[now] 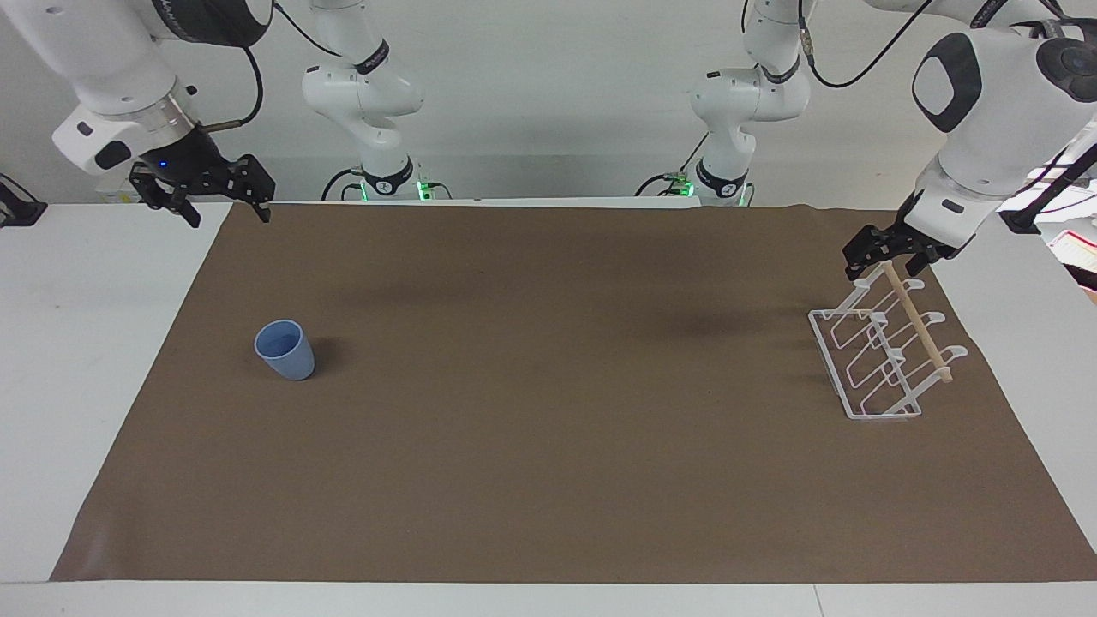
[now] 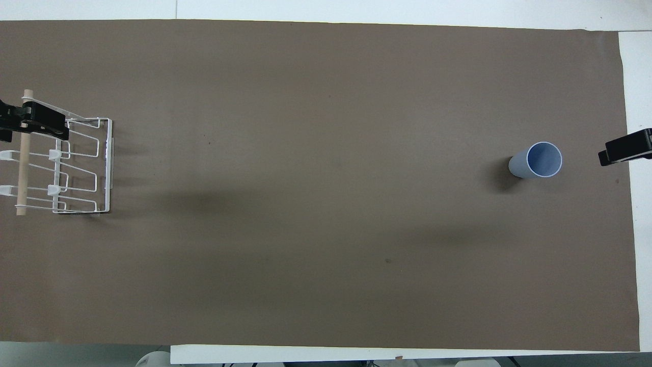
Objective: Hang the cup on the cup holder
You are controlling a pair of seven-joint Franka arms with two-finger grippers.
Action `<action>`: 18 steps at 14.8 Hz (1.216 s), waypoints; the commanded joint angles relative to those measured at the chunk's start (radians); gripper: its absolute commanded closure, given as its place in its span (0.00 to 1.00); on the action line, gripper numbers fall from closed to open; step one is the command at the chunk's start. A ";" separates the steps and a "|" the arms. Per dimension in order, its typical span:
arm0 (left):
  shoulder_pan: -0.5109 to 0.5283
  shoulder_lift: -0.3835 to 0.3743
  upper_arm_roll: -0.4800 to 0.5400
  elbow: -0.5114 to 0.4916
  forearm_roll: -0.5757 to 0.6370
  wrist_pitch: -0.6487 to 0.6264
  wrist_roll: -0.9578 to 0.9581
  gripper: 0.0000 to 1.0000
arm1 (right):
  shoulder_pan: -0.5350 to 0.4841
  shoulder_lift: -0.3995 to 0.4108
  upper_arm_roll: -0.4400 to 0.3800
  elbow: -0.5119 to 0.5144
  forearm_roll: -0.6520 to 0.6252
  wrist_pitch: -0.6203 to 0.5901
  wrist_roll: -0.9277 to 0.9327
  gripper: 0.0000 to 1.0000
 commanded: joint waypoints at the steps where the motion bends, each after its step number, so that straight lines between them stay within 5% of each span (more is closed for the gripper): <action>1: -0.026 -0.005 0.003 0.029 0.006 -0.053 0.022 0.01 | -0.004 -0.024 0.003 -0.030 -0.008 0.017 0.010 0.00; 11: -0.012 -0.014 0.015 0.017 -0.036 -0.042 0.010 0.01 | -0.010 -0.042 -0.001 -0.039 0.015 -0.014 -0.021 0.00; 18: -0.012 -0.014 0.019 0.015 -0.034 -0.042 0.009 0.01 | -0.106 0.004 -0.003 -0.363 0.016 0.454 -0.148 0.00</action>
